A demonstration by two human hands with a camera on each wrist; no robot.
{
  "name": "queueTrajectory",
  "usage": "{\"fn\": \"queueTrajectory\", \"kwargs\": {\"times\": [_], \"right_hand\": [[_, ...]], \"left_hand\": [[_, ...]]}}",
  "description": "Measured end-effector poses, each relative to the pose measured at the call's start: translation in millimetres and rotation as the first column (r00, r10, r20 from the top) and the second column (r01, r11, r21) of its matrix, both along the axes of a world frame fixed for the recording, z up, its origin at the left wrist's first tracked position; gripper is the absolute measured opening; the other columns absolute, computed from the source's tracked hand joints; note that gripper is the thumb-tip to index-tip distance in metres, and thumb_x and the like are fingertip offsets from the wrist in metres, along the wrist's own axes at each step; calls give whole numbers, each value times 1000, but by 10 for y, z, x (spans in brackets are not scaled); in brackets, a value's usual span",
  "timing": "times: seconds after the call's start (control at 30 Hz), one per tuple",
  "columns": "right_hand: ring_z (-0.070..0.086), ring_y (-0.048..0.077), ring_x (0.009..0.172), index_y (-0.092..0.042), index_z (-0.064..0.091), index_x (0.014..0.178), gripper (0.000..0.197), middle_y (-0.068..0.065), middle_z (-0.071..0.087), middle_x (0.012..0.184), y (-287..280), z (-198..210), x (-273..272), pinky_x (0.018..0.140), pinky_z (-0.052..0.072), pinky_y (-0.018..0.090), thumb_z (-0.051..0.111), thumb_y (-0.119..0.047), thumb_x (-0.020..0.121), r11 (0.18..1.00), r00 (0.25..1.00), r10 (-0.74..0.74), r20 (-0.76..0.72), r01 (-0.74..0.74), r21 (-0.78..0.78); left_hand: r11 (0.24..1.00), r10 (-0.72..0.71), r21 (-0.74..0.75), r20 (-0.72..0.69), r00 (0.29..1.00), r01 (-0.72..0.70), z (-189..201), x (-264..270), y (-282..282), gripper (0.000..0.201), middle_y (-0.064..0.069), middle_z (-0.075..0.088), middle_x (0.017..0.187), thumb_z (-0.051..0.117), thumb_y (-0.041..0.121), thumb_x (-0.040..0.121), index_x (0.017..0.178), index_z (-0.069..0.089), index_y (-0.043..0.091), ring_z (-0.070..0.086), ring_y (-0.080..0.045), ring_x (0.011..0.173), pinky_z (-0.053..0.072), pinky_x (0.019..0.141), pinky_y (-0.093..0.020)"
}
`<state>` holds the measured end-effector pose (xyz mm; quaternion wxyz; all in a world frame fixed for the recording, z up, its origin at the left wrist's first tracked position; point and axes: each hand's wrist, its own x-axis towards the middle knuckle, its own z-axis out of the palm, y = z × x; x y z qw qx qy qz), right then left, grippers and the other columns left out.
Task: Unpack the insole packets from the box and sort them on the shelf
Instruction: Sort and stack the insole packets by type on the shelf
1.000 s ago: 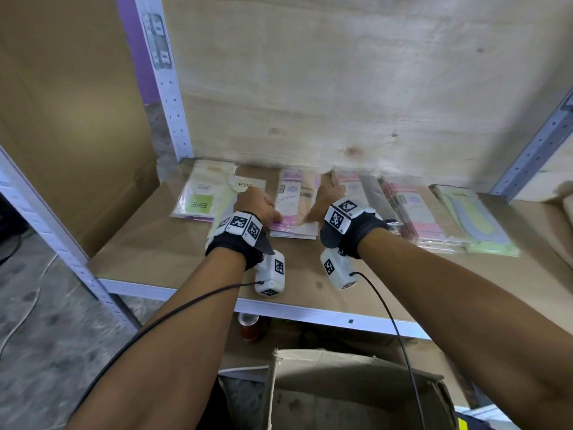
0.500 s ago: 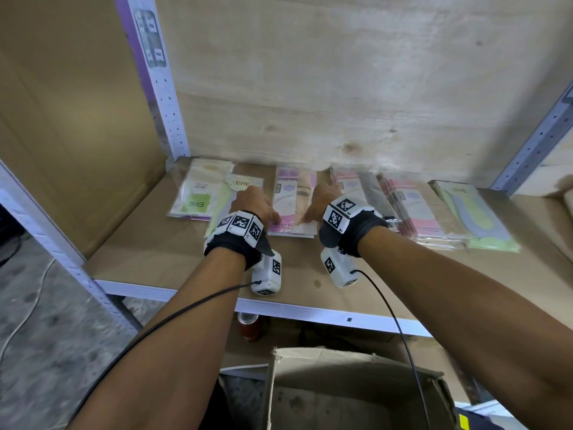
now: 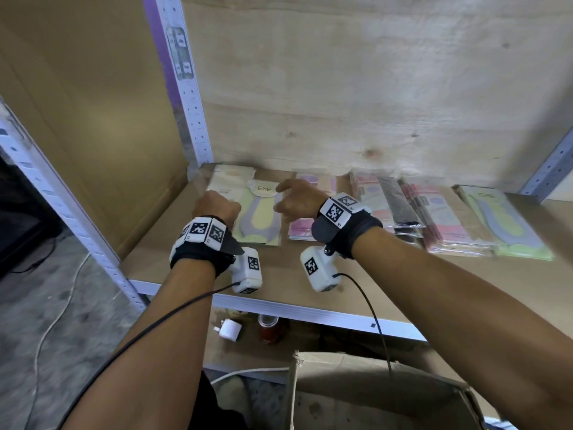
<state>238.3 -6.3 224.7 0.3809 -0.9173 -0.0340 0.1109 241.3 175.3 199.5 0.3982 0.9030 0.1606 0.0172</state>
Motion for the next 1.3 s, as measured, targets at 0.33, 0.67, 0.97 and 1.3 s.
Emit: {"fn": "queueTrajectory", "kwargs": {"times": [0.33,0.67,0.97,1.3], "right_hand": [[68,37,98,-9,42,138,56,21,63,119,149,-149,-22,89,55,51,67,-11,88,994,996,3,-86,6,106],[63,32,110,-10,53,131,64,12,62,122,-327,185,-179,94,53,50,80,-29,76,967,977,-162,142,129,220],[65,26,68,-1,55,126,61,11,65,85,-1717,397,-741,61,60,35,85,-4,72,851,950,-305,61,243,466],[65,24,84,2,61,121,53,12,67,103,-3442,205,-1180,69,58,31,81,4,72,672,801,-597,35,476,567]], "left_hand": [[962,-143,-256,-188,972,92,-105,24,122,36,-15,70,94,71,29,86,108,65,0,68,-30,86,54,83,-34],[841,-181,-498,109,978,211,480,-293,-265,17,-14,73,98,65,20,95,102,71,5,67,-25,83,55,76,-33],[692,-433,-597,107,895,406,743,-642,-1424,24,-14,72,113,62,7,95,118,67,1,69,-20,89,60,73,-26],[717,-618,-303,139,774,627,789,-562,-3393,6,-14,69,90,69,1,88,85,64,2,70,-28,90,61,81,-36]]}}
